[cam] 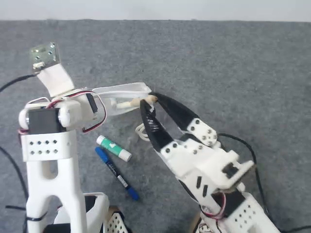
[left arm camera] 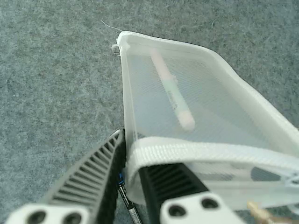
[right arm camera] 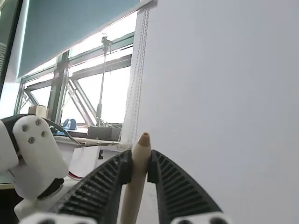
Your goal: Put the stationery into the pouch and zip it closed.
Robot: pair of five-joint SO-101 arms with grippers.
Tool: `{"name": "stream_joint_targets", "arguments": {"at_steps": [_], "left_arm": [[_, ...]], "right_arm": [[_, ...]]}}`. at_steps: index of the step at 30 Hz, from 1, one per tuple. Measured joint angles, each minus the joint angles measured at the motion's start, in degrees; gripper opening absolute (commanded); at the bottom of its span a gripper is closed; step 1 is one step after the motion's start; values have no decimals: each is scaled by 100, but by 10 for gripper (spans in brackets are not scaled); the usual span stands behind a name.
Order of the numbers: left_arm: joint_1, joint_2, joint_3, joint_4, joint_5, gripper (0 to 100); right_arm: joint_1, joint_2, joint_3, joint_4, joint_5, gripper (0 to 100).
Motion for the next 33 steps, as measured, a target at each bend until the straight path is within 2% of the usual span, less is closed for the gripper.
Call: {"name": "stream_joint_targets", "arguments": {"at_steps": [8,14,19,21,26,33], "left_arm": [[0,0,35,0,0,11],[0,0,35,0,0,11],[0,0,35,0,0,11],[0,0,35,0,0,11],[0,0,35,0,0,11],[0,0,35,0,0,11]], "right_arm": [[-9,932,0,-264,246,6],[-176,1556,105,-334,1354,6],[-413,1978,237,-334,1829,10],[-440,2057,273,-334,1908,27],[-448,2101,343,-334,1934,159],[-448,2084,457,-334,1952,116]]}}
